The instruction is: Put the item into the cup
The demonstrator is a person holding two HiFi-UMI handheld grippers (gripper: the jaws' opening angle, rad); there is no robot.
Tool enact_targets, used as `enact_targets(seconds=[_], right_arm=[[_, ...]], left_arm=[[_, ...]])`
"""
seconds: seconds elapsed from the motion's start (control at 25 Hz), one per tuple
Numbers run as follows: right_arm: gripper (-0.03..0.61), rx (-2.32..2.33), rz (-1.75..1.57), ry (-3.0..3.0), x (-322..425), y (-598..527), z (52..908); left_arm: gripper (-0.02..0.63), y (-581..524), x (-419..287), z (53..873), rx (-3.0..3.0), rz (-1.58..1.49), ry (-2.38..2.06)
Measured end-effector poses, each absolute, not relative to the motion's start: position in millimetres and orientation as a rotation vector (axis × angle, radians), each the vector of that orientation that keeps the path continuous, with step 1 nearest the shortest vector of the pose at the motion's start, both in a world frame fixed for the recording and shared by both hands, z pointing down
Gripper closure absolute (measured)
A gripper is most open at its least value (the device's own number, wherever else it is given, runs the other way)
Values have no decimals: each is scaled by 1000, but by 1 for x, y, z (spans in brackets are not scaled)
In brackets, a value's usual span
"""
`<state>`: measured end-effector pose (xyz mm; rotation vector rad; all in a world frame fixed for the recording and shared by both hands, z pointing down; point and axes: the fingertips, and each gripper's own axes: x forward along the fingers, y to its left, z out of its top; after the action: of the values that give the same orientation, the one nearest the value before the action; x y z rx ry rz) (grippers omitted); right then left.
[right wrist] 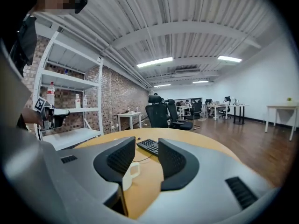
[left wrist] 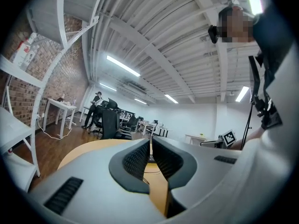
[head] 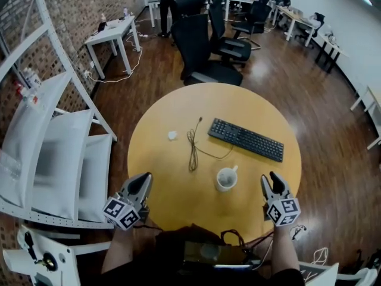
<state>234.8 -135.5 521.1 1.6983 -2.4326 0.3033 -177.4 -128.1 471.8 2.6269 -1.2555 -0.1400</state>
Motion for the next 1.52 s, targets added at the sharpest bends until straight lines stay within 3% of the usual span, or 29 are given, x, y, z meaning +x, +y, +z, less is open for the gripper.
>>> enact_targets(seconds=[0.56, 0.68, 1.52], right_arm=[[496, 2131, 291, -2237, 309, -63, 507], [568, 2149, 313, -2247, 312, -62, 513], [569, 1972, 316, -2355, 280, -78, 511]], left_arm=[[597, -141, -126, 458, 2713, -162, -1093], [597, -137, -125, 460, 2714, -152, -1092], [597, -128, -150, 471, 2640, -175, -1212]])
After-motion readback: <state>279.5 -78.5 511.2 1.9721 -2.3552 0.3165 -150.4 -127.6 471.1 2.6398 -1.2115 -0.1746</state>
